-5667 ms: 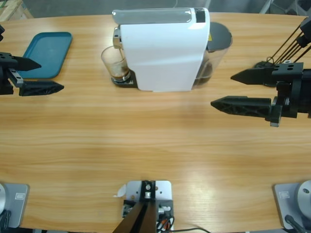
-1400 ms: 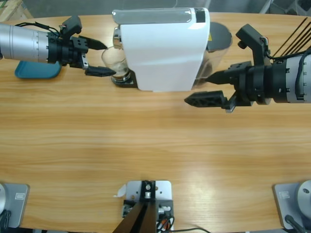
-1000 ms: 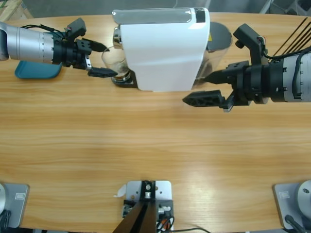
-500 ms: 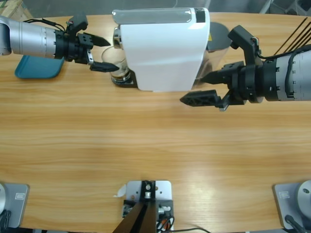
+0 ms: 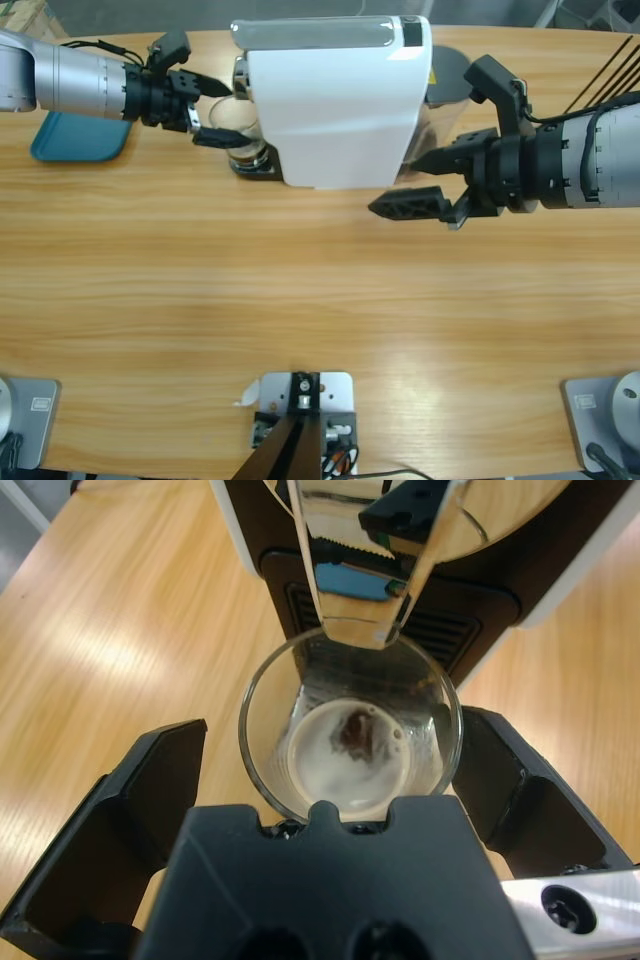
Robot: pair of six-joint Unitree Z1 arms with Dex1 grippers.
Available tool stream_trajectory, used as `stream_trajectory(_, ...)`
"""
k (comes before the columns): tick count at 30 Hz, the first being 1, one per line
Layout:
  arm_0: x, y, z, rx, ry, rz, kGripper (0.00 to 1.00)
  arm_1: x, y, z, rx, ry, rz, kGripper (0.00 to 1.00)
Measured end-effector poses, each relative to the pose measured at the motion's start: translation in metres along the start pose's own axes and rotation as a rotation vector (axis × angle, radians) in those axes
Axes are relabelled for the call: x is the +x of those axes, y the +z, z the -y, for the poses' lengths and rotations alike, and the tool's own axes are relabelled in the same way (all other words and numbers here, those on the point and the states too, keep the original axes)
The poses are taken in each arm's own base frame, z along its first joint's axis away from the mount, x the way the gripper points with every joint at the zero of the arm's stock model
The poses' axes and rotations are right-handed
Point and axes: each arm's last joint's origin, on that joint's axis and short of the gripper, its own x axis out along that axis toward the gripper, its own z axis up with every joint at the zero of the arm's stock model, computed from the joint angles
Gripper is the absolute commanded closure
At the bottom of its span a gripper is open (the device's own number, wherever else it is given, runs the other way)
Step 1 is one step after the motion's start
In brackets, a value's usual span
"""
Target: Pour coffee
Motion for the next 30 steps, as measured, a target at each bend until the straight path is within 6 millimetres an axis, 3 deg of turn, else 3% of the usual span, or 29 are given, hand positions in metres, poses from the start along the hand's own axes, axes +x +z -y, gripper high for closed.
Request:
stream_trajectory(12, 0.0022, 0.0045, 0.0005, 0.012, -0.004, 0.008, 0.076, 0.0003, 0.0002, 0.0, 0.0, 0.001, 0.001, 0.0)
stream_trajectory(15, 0.0022, 0.0044, 0.0005, 0.012, -0.004, 0.007, 0.445, 0.0003, 0.0005, 0.0, -0.001, 0.002, 0.004, 0.0)
stream_trajectory(21, 0.0033, 0.0037, 0.0006, 0.01, -0.006, 0.005, 0.797, 0.0003, 0.0016, -0.0001, -0.004, 0.003, 0.012, 0.0)
stream_trajectory(30, 0.0033, 0.004, 0.001, 0.01, -0.014, 0.012, 0.828, 0.0003, 0.0016, -0.0001, -0.004, 0.003, 0.012, 0.0)
